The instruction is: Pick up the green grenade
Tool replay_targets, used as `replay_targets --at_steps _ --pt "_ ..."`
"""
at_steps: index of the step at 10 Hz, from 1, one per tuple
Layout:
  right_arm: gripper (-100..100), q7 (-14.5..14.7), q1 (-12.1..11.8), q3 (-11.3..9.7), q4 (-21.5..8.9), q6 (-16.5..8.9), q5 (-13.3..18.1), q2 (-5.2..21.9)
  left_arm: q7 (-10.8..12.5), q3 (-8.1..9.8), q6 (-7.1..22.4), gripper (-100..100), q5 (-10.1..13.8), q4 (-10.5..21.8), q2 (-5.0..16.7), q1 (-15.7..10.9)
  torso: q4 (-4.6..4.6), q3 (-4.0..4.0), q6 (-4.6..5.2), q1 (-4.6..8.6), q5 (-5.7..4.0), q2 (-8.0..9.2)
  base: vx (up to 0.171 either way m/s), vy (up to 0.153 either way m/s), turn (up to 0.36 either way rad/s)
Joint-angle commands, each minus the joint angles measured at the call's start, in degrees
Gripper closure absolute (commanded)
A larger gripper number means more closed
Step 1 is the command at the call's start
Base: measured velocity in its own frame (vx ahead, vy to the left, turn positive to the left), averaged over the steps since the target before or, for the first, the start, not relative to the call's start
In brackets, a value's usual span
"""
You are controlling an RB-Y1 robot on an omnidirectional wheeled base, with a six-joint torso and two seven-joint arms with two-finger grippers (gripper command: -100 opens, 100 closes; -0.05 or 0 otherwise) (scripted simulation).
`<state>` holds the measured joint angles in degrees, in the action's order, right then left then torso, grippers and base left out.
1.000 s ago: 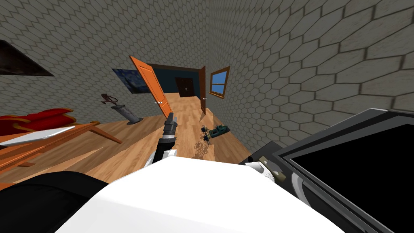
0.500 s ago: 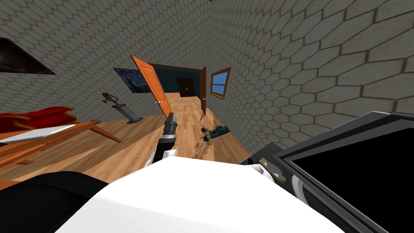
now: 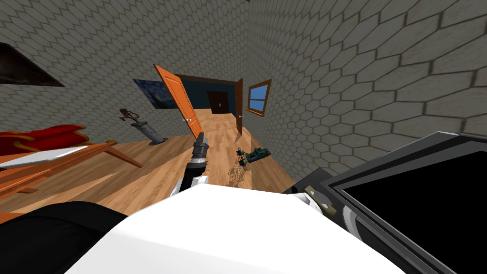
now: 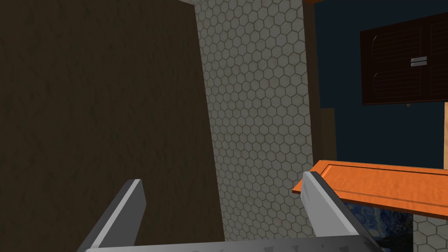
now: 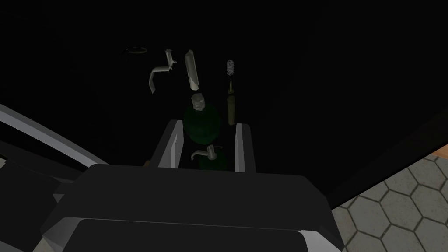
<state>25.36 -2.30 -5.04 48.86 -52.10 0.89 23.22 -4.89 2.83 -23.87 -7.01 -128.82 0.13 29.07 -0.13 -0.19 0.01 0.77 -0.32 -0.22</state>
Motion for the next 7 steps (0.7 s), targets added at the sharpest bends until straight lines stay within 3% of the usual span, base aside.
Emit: replay_targets --at_steps 1,5,6,7 --pt "100 0.7 0.1 0.1 1.9 -1.9 -0.4 0.5 0.0 0.0 0.0 0 0.0 0.0 0.0 0.0 0.0 0.0 0.0 0.0 0.0 0.0 -0.016 0.016 -0.04" --pt "100 2.0 0.2 0.4 5.6 -5.5 -1.4 1.3 0.0 0.0 0.0 0 0.0 0.0 0.0 0.0 0.01 0.04 0.0 -0.15 0.03 0.08 -0.022 0.03 -0.027" --pt "100 1.6 0.2 0.3 4.8 -4.6 -1.1 1.1 0.0 0.0 0.0 0 0.0 0.0 0.0 0.0 0.01 0.05 0.0 -0.16 0.04 0.09 -0.01 0.016 -0.005" --pt "0 1.7 0.2 0.3 5.0 -4.9 -1.2 1.1 0.0 0.0 0.0 0 0.0 0.0 0.0 0.0 0.0 0.03 0.0 -0.1 0.03 0.05 0.0 0.0 0.0"
